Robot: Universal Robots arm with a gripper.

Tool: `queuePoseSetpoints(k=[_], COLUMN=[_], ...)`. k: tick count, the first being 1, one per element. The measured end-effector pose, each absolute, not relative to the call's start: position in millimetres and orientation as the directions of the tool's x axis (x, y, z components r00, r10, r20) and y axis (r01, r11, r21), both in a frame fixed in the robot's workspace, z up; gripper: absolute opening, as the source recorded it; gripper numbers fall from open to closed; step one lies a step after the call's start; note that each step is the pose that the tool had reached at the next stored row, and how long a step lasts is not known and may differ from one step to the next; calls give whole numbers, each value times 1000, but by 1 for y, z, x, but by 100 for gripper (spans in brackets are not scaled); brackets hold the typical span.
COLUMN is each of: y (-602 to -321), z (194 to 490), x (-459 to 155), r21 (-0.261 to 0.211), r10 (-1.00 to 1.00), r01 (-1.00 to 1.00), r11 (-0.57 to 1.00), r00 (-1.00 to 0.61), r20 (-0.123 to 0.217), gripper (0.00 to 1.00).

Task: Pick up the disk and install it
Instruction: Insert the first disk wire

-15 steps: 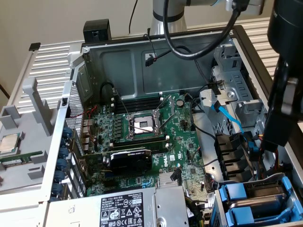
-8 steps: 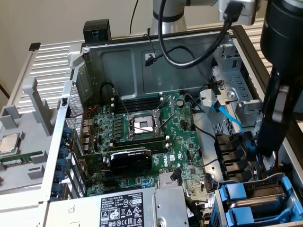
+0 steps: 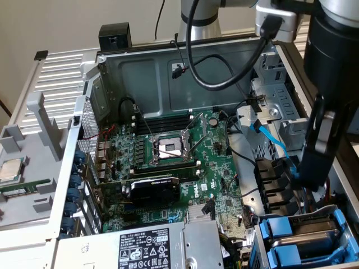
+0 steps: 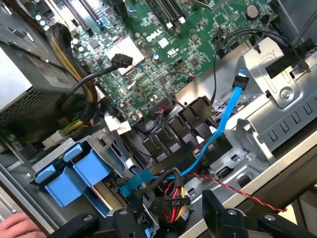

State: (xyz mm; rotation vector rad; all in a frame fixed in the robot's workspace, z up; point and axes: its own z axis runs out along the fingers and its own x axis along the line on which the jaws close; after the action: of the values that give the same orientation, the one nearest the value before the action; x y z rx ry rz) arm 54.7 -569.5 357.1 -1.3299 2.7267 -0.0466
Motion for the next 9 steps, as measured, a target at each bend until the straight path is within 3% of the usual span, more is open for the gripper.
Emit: queuePoseSetpoints(k=[9], y=[-567], z=[350], x=[55], r21=[-74], r10=[-787], r01=[-783], r11=[617], r00=[-612], r20=[-83], gripper=[59])
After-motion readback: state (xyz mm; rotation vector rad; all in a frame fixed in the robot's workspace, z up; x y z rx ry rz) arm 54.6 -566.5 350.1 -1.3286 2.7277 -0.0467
